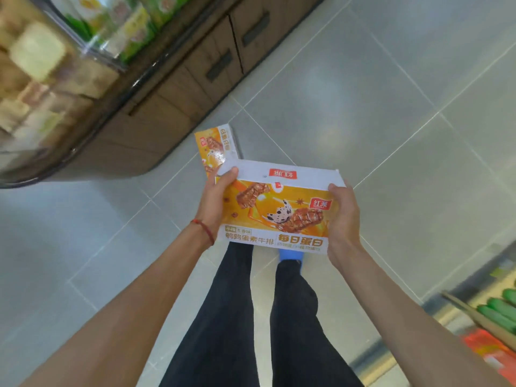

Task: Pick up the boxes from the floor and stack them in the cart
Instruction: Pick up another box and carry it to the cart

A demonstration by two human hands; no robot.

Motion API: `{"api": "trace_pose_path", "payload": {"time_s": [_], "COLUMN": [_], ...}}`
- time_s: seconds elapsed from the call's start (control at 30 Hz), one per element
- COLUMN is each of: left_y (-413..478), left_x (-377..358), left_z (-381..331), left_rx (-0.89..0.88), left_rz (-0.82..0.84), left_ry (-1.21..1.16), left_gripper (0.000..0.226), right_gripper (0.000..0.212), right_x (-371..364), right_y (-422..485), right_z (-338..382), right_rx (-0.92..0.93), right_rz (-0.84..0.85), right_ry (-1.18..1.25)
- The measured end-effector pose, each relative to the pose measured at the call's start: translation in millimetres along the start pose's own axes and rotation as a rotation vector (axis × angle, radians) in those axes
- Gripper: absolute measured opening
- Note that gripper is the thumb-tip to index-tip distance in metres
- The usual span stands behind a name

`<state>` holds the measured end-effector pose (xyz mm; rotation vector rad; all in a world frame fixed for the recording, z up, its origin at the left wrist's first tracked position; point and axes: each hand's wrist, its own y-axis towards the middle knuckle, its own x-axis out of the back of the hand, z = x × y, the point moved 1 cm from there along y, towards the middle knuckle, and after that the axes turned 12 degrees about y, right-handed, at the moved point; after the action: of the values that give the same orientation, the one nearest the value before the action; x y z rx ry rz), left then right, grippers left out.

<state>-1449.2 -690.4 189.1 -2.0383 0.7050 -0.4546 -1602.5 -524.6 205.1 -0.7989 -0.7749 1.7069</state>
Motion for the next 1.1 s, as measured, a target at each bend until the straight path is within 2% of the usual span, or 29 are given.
{"api": "trace_pose_path", "payload": {"time_s": [0.13, 0.27, 0.4, 0.53, 0.63, 0.73, 0.87, 1.1], "left_y": [-59, -124, -190, -250, -294, -339, -401, -511], "left_x": [13, 19, 28, 42, 52, 64, 86, 131], "left_z": [5, 20, 49, 91, 123, 160, 222, 339], "left_rx": [-0.068, -0.12, -0.167, -0.196, -0.233, -0.282, -0.304, -0.353], "left_rz": [-0.113, -0.224, -0.295, -0.401, -0.483, -0.551, -0.647, -0.807], "left_ry": [-0.092, -0.21, -0.386, -0.523, -0.605, -0.675, -0.726, -0.839], "left_gripper": [0.062, 0.07, 0.066, 0.073, 0.068, 0.068, 0.06, 0.058], "right_gripper": [0.055, 0.05, 0.059, 0.05, 0.045, 0.058, 0.062, 0.036], "right_x": [-6, -13, -17, -20, -20, -20, -19, -14], "right_y": [-42, -85, -134, -188, -228, -273, -331, -440], "right_z": [13, 27, 31, 17, -1, -25, -73, -183], "right_rx": [0.001, 0.043, 0.046, 0.035, 0.028, 0.041, 0.027, 0.0], "right_rz": [0.15, 0.282, 0.407, 0.518, 0.596, 0.681, 0.77, 0.93], "right_ry": [-0.033, -0.14, -0.282, -0.412, -0.497, -0.615, -0.693, -0.782]}}
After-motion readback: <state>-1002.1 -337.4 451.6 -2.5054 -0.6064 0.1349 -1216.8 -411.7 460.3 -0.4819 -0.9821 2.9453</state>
